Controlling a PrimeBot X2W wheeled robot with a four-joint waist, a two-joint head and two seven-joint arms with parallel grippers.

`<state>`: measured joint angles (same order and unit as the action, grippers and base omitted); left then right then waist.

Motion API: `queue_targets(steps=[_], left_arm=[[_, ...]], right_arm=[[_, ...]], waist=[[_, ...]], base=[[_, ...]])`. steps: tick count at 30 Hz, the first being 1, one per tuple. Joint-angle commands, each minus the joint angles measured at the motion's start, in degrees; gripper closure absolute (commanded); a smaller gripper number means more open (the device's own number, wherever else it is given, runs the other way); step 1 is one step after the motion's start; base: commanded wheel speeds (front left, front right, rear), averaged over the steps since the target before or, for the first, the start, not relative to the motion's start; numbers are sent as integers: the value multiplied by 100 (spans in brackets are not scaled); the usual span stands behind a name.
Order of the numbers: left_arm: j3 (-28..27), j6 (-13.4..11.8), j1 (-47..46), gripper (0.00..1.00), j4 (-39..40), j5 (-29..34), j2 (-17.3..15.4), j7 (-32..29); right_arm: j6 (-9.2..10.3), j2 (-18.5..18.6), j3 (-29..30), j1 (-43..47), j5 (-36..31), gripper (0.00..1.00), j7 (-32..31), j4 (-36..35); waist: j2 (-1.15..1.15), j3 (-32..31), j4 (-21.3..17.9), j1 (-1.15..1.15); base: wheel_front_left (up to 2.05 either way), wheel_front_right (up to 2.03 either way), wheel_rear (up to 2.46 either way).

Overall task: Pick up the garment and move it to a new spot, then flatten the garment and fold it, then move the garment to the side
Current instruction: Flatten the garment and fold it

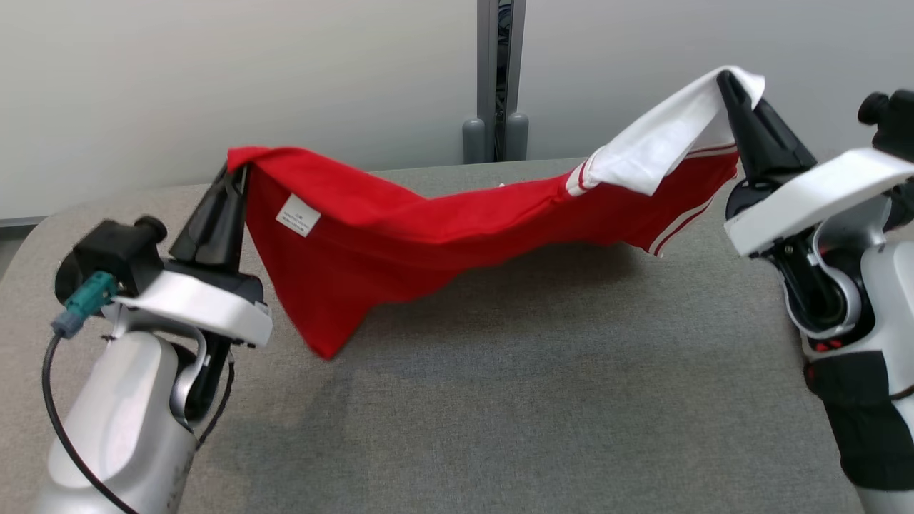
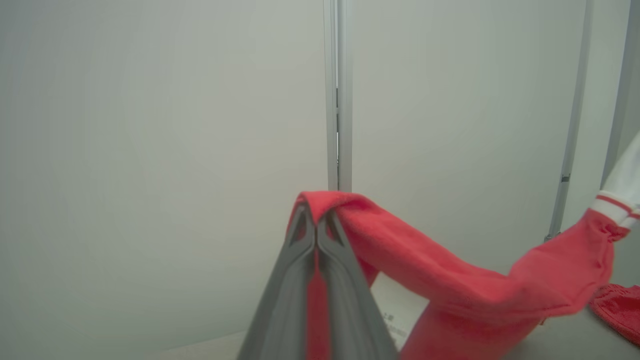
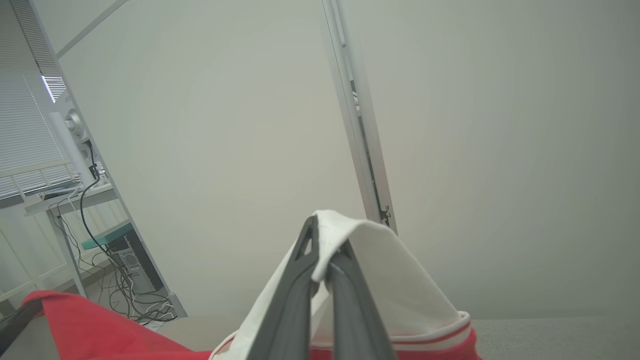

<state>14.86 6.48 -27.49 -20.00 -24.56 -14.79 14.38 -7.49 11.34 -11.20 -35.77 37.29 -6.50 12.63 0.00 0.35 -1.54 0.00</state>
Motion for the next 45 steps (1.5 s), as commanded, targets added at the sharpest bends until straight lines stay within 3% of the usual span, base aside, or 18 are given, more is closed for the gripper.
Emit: queue_targets(steps=[1, 11, 20, 28, 38, 45], left_arm=[[-41, -42, -135, 100, 21, 7, -44, -32], [-9, 1, -1546, 100, -226, -78, -253, -714], [-120, -173, -2810, 100, -647, 112, -131, -221], [-81, -174, -3647, 100, -1026, 266, 100, 27], [-253, -85, -5338, 100, -2220, -71, 261, -271], [-151, -28, -6532, 100, -3288, -94, 395, -399]], right_arm=[[-1, 38, 5, -115, 12, 100, 33, 45], [-1, 24, -155, -1511, 9, 100, -34, 709], [-1, 157, -43, -3049, -333, 100, 556, 1516], [-1, 229, -533, -4076, -235, 100, 641, 2092], [-1, 134, -657, -5610, -182, 100, 841, 3193], [-4, 33, -749, -6582, -542, 100, 1424, 4221]], waist=[[0, 6, -5, 0], [0, 481, -70, 0], [0, 938, -14, 0], [0, 1343, -22, 0], [0, 2152, -65, 0], [0, 2726, -24, 0]], base=[[0, 0, 0], [0, 0, 0], [0, 0, 0], [0, 0, 0], [0, 0, 0], [0, 0, 0]])
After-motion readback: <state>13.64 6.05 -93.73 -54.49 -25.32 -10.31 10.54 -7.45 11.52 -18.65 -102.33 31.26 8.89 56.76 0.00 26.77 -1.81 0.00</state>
